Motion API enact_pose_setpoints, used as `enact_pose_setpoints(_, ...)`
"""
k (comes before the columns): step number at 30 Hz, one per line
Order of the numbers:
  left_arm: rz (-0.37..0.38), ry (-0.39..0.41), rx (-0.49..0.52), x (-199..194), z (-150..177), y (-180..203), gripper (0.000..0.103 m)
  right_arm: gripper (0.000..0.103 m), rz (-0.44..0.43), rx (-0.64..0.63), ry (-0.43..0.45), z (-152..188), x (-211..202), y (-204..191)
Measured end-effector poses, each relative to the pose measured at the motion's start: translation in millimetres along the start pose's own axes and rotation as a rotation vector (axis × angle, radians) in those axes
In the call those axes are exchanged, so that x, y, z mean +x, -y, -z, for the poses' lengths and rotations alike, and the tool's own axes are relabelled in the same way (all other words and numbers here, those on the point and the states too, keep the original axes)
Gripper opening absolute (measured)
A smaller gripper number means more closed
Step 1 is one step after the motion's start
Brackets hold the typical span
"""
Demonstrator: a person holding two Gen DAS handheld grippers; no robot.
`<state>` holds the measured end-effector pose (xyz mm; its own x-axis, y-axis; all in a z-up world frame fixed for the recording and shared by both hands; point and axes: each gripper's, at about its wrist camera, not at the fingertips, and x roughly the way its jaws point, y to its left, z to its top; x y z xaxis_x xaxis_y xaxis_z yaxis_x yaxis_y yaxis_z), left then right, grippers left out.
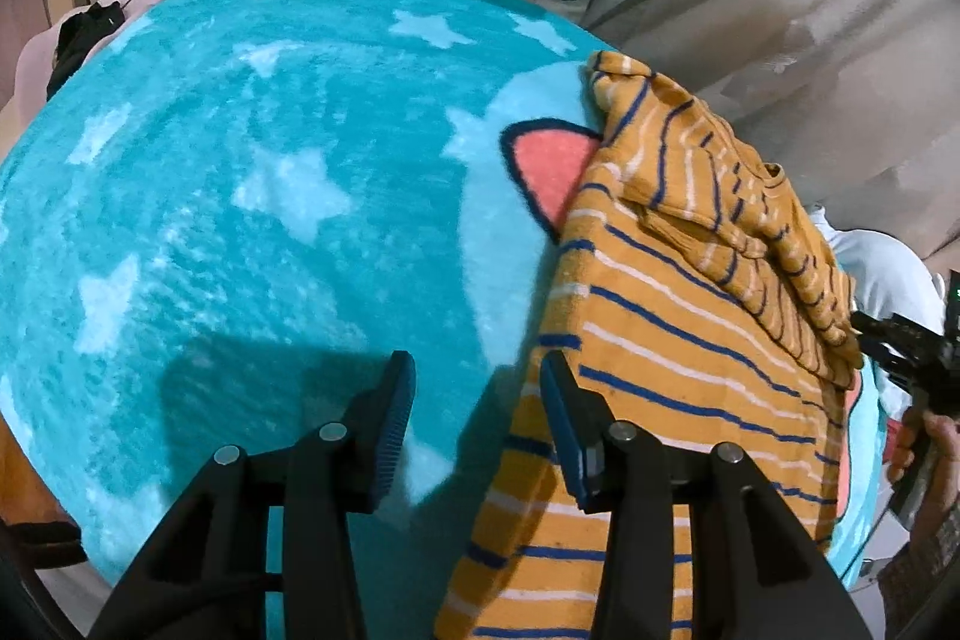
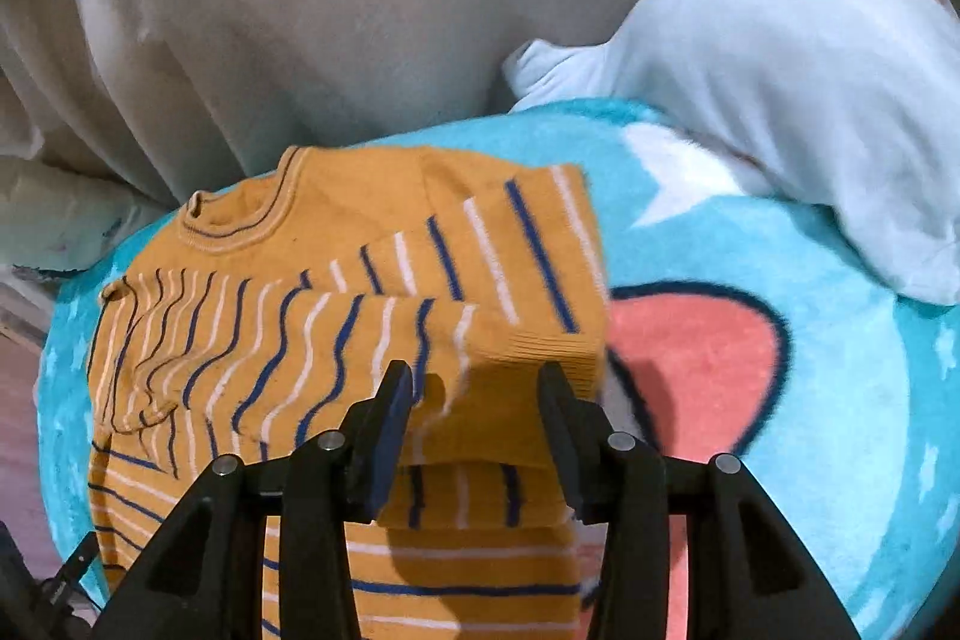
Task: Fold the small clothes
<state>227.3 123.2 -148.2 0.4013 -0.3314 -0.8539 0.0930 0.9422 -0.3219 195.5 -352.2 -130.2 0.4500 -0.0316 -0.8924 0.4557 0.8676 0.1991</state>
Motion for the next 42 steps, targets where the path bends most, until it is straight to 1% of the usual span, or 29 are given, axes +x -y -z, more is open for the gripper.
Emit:
enact_pose_setpoints(1,0.002,0.001,0.001,-2,0,1,0.042,0.047,0.033,-0.052,-0.033,1,12,-13)
enact_pose_setpoints(2,0.004,0.002,0.003,-5,2,2,0.042,0.032,0.107,-0.100,-0.024,0,17,-30)
enact_pose_setpoints(3,0.003,0.005,0.002,-8,3,3,0.042,0.015,0.227,-0.157,0.002,-2,16,-37)
enact_pose_setpoints(4,0.001,0.009,0.001,-11,4,2,0.042,0.015,0.403,-0.239,0.068,-2,10,-49)
enact_pose_setpoints(5,0.000,0.013,0.000,-14,6,1,0.042,0.019,0.434,-0.270,0.113,-2,2,-58)
enact_pose_setpoints(6,-0.004,0.017,-0.003,-17,7,0,0.042,0.021,0.365,-0.266,0.137,0,-9,-67)
enact_pose_setpoints(7,-0.006,0.019,-0.008,-20,8,-2,0.042,0.021,0.180,-0.224,0.109,2,-18,-78)
enact_pose_setpoints(8,-0.004,0.020,-0.019,-22,10,-4,0.042,0.027,0.034,-0.189,0.065,5,-20,-86)
enact_pose_setpoints(9,-0.001,0.020,-0.029,-24,11,-6,0.042,0.037,-0.161,-0.138,-0.005,12,-16,-96)
enact_pose_setpoints(10,0.002,0.019,-0.041,-24,11,-8,0.042,0.039,-0.288,-0.095,-0.065,18,-7,-105)
enact_pose_setpoints(11,0.006,0.016,-0.054,-25,12,-11,0.042,0.039,-0.351,-0.065,-0.111,24,3,-113)
enact_pose_setpoints(12,0.009,0.014,-0.060,-25,12,-13,0.042,0.039,-0.375,-0.039,-0.148,30,16,-121)
enact_pose_setpoints(15,0.009,0.020,-0.068,-29,15,-18,0.042,0.039,-0.359,0.005,-0.151,33,44,-134)
enact_pose_setpoints(17,0.004,0.020,-0.068,-32,18,-22,0.042,0.039,-0.364,0.024,-0.125,27,50,-139)
enact_pose_setpoints(19,0.002,0.014,-0.079,-33,21,-27,0.042,0.039,-0.344,0.024,-0.107,18,54,-147)
enact_pose_setpoints(23,0.015,-0.004,-0.126,-29,22,-39,0.042,0.039,-0.332,0.067,-0.100,6,61,-147)
enact_pose_setpoints(24,0.020,-0.005,-0.135,-29,22,-41,0.042,0.027,-0.326,0.082,-0.105,5,63,-147)
enact_pose_setpoints(25,0.024,-0.004,-0.138,-29,21,-42,0.042,0.018,-0.331,0.092,-0.112,6,62,-147)
enact_pose_setpoints(27,0.023,0.005,-0.135,-31,20,-43,0.042,0.009,-0.359,0.094,-0.116,11,53,-148)
enact_pose_setpoints(28,0.020,0.007,-0.132,-31,20,-43,0.042,0.001,-0.433,0.100,-0.147,16,50,-151)
enact_pose_setpoints(29,0.014,0.007,-0.129,-31,21,-44,0.042,0.001,-0.487,0.106,-0.179,22,47,-155)
enact_pose_setpoints(30,0.011,0.006,-0.128,-31,21,-45,0.042,0.001,-0.515,0.090,-0.205,29,43,-158)
enact_pose_setpoints(31,0.006,0.005,-0.129,-31,21,-45,0.042,0.002,-0.511,0.032,-0.219,39,37,-164)
enact_pose_setpoints(33,-0.014,0.003,-0.125,-32,24,-47,0.042,0.002,-0.444,-0.048,-0.201,54,23,-164)
enact_pose_setpoints(35,-0.039,0.001,-0.115,-33,28,-47,0.042,0.003,-0.428,-0.066,-0.212,66,15,-152)
enact_pose_setpoints(37,-0.056,-0.003,-0.114,-36,36,-49,0.042,0.010,-0.400,-0.079,-0.217,81,1,-126)
enact_pose_setpoints(39,-0.065,-0.004,-0.121,-40,46,-50,0.045,0.033,-0.367,-0.108,-0.202,94,-15,-101)
enact_pose_setpoints(40,-0.070,-0.006,-0.130,-43,53,-51,0.047,0.036,-0.350,-0.132,-0.188,104,-27,-84)
enact_pose_setpoints(42,-0.074,-0.012,-0.161,-48,69,-53,0.048,0.037,-0.334,-0.153,-0.181,117,-41,-62)
